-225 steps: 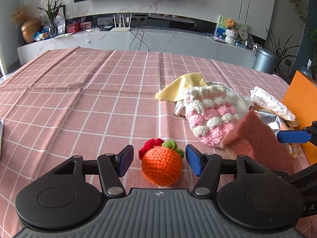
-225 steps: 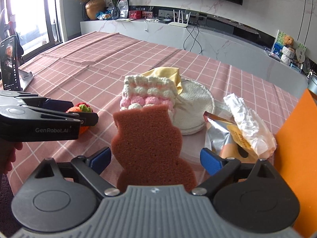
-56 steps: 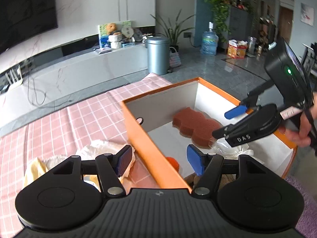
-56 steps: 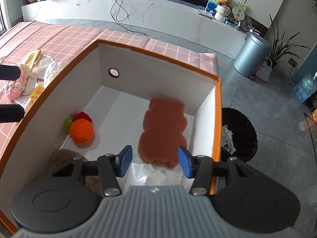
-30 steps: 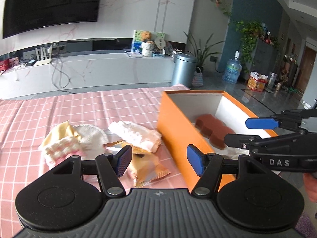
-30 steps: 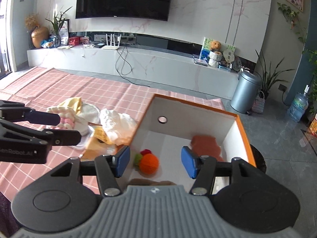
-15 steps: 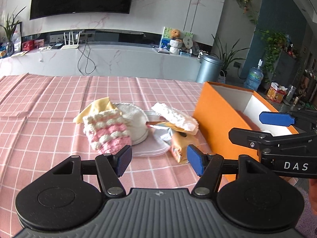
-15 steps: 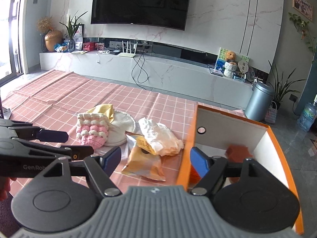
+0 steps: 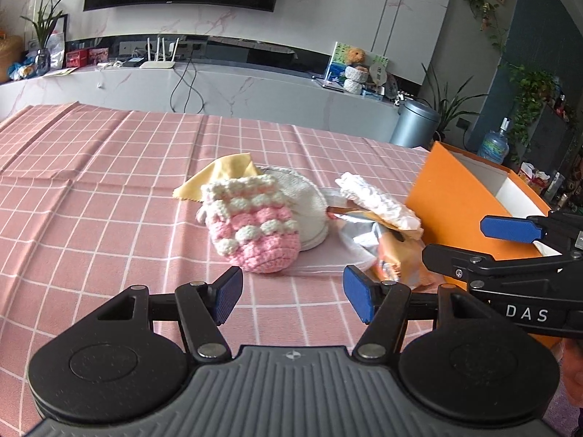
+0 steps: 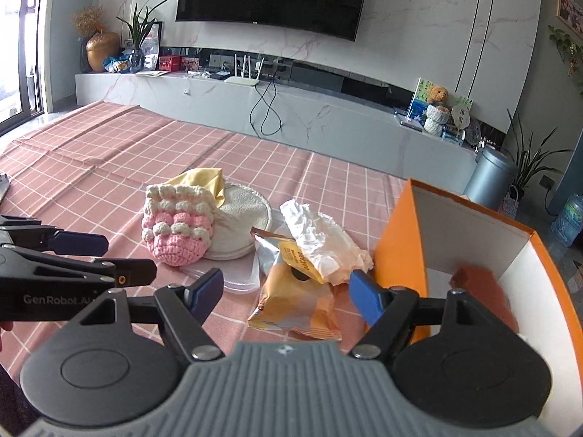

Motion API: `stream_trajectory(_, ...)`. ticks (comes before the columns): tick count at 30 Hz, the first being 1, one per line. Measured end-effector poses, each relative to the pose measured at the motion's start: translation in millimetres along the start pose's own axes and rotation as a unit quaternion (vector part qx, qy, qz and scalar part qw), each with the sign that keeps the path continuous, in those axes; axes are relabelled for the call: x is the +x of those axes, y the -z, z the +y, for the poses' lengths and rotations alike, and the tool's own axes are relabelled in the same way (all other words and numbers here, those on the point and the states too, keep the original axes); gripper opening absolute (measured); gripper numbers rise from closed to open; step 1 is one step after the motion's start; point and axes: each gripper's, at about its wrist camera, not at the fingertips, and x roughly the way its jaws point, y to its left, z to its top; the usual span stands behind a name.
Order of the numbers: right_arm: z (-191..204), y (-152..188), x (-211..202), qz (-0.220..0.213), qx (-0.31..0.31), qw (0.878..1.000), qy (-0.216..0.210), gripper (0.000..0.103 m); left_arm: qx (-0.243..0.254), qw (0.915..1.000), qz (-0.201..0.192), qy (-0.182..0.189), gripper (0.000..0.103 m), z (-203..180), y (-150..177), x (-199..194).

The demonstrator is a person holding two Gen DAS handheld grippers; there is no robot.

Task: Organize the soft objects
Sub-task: 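Move both tools back toward the pink crocheted pouch on the table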

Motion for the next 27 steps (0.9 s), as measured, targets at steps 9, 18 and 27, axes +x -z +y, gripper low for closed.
stream_trajectory(9,0.8,-5.7,38.9,0.032,0.012,0.999,0.004,0.067,-0.001,0.9999,0.013,-0.005,0.074,9.8,-9.1,23.8)
stream_trajectory(18,-4.8,-13.5,74.0,0.047,0.022,0.998,0.024,0.066,-0.013,0.9993,0.019,-0.028,0.081,17.4,-23.8,51.4)
stream_trajectory(27,3.2,-7.7,88.5,0.059,0.005,0.998,0.010,0.050,-0.013,0.9988,0.024,-0.039,0.087,17.2,-27.8,67.5)
